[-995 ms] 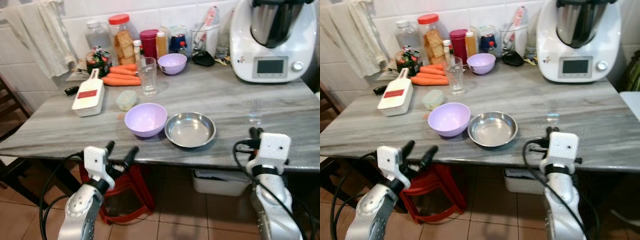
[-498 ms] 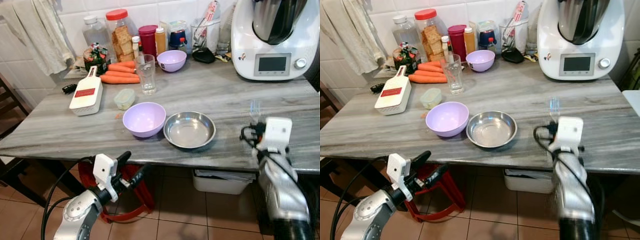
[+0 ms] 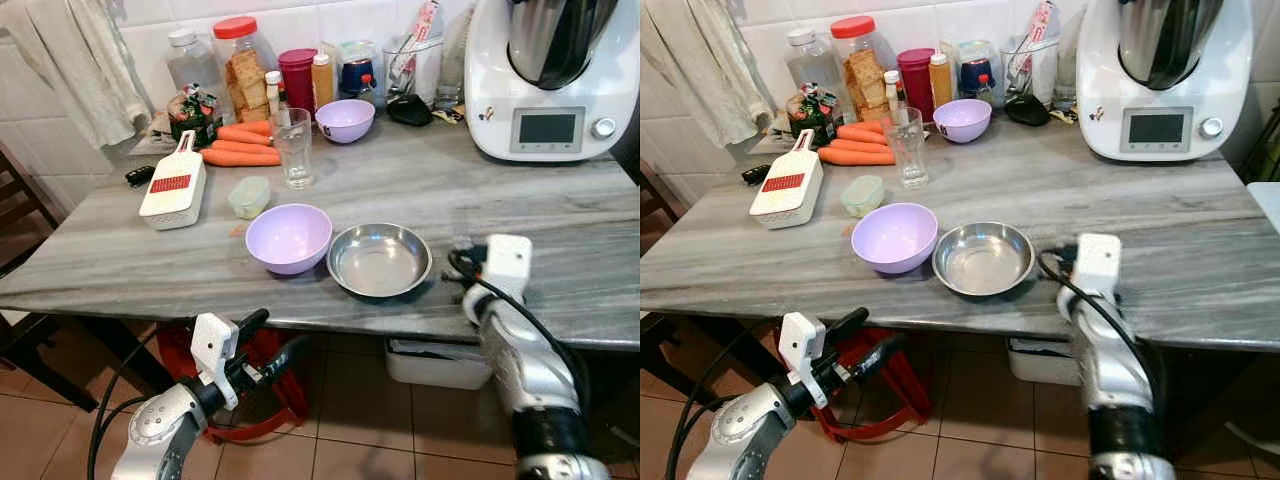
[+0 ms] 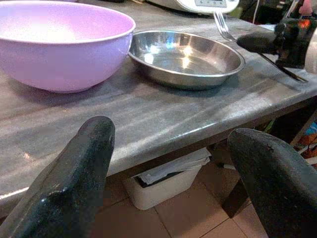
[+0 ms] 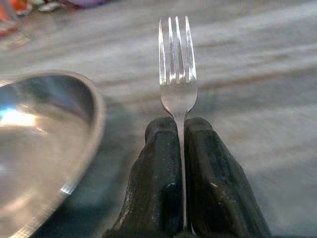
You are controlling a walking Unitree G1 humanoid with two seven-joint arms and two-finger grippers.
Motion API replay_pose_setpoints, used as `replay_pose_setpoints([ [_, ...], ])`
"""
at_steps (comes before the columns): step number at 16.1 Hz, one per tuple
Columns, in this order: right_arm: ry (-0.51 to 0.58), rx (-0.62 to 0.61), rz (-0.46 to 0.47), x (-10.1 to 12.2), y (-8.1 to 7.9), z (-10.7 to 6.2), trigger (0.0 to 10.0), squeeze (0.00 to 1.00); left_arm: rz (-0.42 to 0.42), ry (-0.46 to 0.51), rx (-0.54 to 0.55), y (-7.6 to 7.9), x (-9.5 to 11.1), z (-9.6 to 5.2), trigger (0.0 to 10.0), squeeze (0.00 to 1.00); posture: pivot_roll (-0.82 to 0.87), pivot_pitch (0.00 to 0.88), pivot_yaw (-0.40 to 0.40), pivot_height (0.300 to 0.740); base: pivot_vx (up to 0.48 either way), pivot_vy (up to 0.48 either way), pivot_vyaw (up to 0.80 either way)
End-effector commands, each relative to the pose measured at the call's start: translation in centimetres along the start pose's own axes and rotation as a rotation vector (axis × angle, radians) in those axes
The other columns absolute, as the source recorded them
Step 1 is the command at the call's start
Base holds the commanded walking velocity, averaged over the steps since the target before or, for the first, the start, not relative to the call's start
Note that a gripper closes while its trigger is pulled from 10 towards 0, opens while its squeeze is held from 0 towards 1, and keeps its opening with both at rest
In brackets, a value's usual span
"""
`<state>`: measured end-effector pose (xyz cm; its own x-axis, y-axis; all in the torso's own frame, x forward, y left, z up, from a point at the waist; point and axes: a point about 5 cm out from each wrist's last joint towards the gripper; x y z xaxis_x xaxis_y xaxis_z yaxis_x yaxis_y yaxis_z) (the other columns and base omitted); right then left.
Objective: Setting the table
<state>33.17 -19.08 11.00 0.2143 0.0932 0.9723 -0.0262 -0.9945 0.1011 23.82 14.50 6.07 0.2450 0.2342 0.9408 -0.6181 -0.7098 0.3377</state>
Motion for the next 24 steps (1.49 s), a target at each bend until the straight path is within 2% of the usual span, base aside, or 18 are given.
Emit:
replay_pose_setpoints([
  [1,-0.005,0.032,0.018,0.2,-1.0,0.4,10.0,0.00,0.013,-0.007,-0.001,-0.2,-0.1,-0.1,10.0,0.00,-0.08,0.000,0.119,0.740,0.000,0.000,0.00],
  [8,-0.041,0.053,0.036,-0.5,-1.9,1.1,10.0,0.00,0.013,-0.002,-0.013,0.0,-0.4,0.4,10.0,0.00,-0.08,0.000,0.119,0.740,0.000,0.000,0.00],
  [12,-0.050,0.036,0.034,-0.9,-1.4,1.2,10.0,0.00,0.013,0.000,-0.016,0.1,-0.4,0.4,10.0,0.00,-0.07,0.000,0.120,0.740,0.000,0.000,0.00],
  [13,-0.050,0.031,0.033,-0.9,-1.2,1.3,10.0,1.00,0.006,-0.003,-0.026,0.2,-0.4,0.5,10.0,0.00,-0.07,0.000,0.120,0.740,0.000,0.000,0.00],
  [15,-0.047,0.021,0.031,-1.0,-1.0,1.4,10.0,1.00,-0.016,-0.015,-0.066,0.5,-0.6,0.5,10.0,0.00,-0.07,0.000,0.121,0.740,0.000,0.000,0.00],
  [24,0.001,0.010,0.053,0.0,-0.9,1.6,10.0,1.00,-0.014,-0.023,-0.090,0.4,-0.6,0.5,10.0,0.00,-0.08,0.000,0.126,0.740,0.000,0.000,0.00],
])
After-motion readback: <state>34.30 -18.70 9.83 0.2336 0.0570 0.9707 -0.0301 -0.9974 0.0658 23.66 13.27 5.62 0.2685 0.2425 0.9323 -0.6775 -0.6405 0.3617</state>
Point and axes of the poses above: a point about 5 cm out from each wrist's last joint towards the gripper, its own z axis pointing out of the wrist towards the gripper, its own x axis along the axis of the wrist's last joint, y = z × x, and after that the axes turned 9 degrees about -z, right-handed
